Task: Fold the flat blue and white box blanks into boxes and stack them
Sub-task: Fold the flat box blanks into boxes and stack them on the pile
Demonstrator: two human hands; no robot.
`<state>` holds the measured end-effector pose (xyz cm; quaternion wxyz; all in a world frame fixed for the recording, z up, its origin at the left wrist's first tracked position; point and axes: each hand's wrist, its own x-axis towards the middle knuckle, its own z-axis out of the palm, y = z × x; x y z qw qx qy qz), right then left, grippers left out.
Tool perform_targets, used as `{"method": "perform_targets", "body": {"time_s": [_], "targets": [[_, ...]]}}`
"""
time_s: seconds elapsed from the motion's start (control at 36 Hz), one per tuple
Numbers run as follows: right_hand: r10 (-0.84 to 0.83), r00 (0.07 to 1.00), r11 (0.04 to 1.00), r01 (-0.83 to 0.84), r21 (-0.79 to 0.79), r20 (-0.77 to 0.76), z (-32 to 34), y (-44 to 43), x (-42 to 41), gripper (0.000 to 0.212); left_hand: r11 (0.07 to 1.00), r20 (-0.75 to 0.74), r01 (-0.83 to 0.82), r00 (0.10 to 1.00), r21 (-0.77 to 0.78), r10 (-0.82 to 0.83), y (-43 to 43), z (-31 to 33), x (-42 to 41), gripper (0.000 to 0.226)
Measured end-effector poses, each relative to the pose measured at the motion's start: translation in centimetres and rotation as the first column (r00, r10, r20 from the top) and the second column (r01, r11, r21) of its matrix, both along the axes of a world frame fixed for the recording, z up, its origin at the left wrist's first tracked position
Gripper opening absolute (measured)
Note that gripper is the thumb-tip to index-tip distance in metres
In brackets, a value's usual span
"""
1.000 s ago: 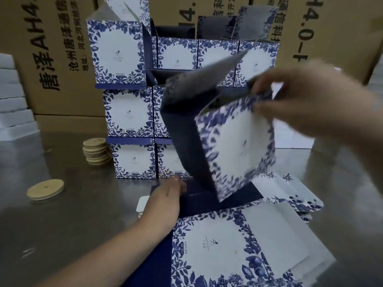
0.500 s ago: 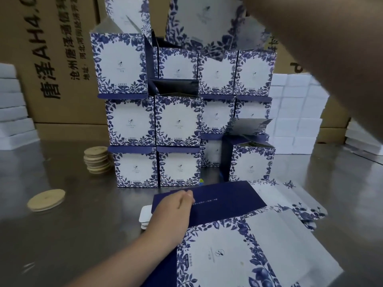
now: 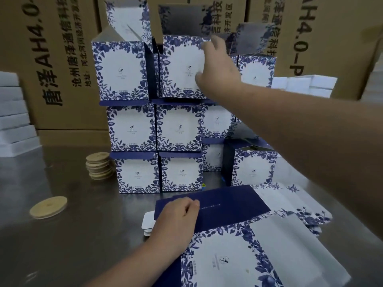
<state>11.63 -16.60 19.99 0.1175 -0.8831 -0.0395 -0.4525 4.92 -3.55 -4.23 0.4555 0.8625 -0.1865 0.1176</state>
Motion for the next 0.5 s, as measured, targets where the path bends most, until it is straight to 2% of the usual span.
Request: {"method": "perform_targets", "body": {"time_s": [0.17, 0.22, 0.31, 0.39, 0.42, 0.5], "targets": [[0.082, 0.985, 0.995, -0.089, -0.041, -0.149, -3.7, -0.8, 0.1, 0.055, 1.0, -0.006, 0.003, 1.0, 0.03, -0.003, -0.1, 0.1, -0.1, 0.033], [0.114, 0.983, 0.993, -0.115, 0.004, -0.147, -4.4, -1.0, 0.4, 0.058, 0.999, -0.005, 0.006, 1.0, 0.037, -0.006, -0.1, 0.2, -0.1, 0.033], [0.102, 0.993, 0.963, -0.082, 0.258, -0.065, -4.3, -1.3, 0.7, 0.071, 0.999, -0.021, 0.012, 1.0, 0.03, -0.011, -0.1, 0.2, -0.1, 0.031], [0.194, 0.978, 0.785, -0.105, 0.611, -0.082, -3.9, -1.5, 1.4, 0.08, 0.999, -0.025, 0.018, 1.0, 0.041, -0.017, -0.1, 0.2, -0.1, 0.031], [0.212, 0.973, 0.752, -0.099, 0.651, -0.096, -4.0, -1.4, 1.6, 0.074, 0.999, -0.026, 0.021, 0.999, 0.041, -0.019, -0.1, 0.3, -0.1, 0.03], [0.155, 0.984, 0.804, -0.072, 0.59, -0.092, -4.0, -1.4, 2.2, 0.044, 0.999, -0.034, 0.032, 0.999, 0.044, -0.031, -0.1, 0.3, -0.2, 0.028]]}}
